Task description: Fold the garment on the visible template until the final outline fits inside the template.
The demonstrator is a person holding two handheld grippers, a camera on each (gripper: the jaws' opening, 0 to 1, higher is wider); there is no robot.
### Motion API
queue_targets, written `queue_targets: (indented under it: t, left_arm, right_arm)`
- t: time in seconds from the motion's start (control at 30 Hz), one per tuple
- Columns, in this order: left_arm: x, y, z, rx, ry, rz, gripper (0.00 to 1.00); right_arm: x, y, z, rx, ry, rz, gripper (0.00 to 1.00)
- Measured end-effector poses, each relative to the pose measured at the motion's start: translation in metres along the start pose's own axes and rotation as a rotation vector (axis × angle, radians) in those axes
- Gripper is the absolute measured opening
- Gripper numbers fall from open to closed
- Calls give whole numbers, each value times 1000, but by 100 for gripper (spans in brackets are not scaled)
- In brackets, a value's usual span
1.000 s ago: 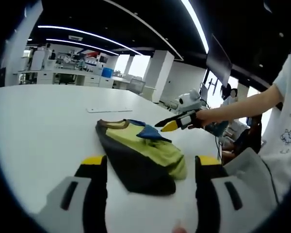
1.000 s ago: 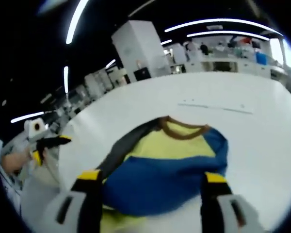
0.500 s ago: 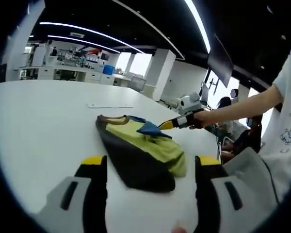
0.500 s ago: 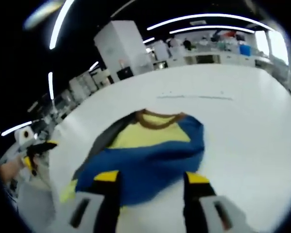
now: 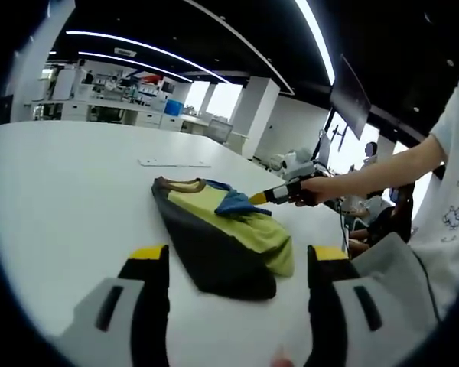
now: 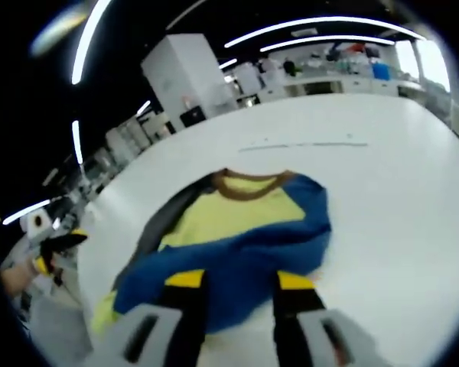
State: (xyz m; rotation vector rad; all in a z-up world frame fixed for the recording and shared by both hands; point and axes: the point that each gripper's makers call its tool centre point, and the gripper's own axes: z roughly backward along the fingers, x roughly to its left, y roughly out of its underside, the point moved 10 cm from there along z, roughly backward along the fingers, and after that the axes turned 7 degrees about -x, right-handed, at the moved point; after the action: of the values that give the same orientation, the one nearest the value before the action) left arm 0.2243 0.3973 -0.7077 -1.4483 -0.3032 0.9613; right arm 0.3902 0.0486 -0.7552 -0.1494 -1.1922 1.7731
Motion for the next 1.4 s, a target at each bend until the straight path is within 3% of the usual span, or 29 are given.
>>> queue_targets:
  t: [0.17,0.3,0.87,1.1,1.4]
  left_arm:
    - [1,2,1,-8,-8,13,71]
    - [-2,3,1,-7,-11,15,70]
    - [-5,3,-5,-11,0,17,70]
    - [-6,2,-8,-12,13,14,70]
    - [-5,2,-10,-5,27,9,70]
  right_arm:
    - [-2,2,-1,-14,12,-36,18]
    - [-5,3,1,-22,8,-70,0]
    - [-11,-4,13,-60,0,-88,0]
    - [-22,-14,38,-90,33,-72,0]
    - [-45,-8,84,-97,123,-74,0]
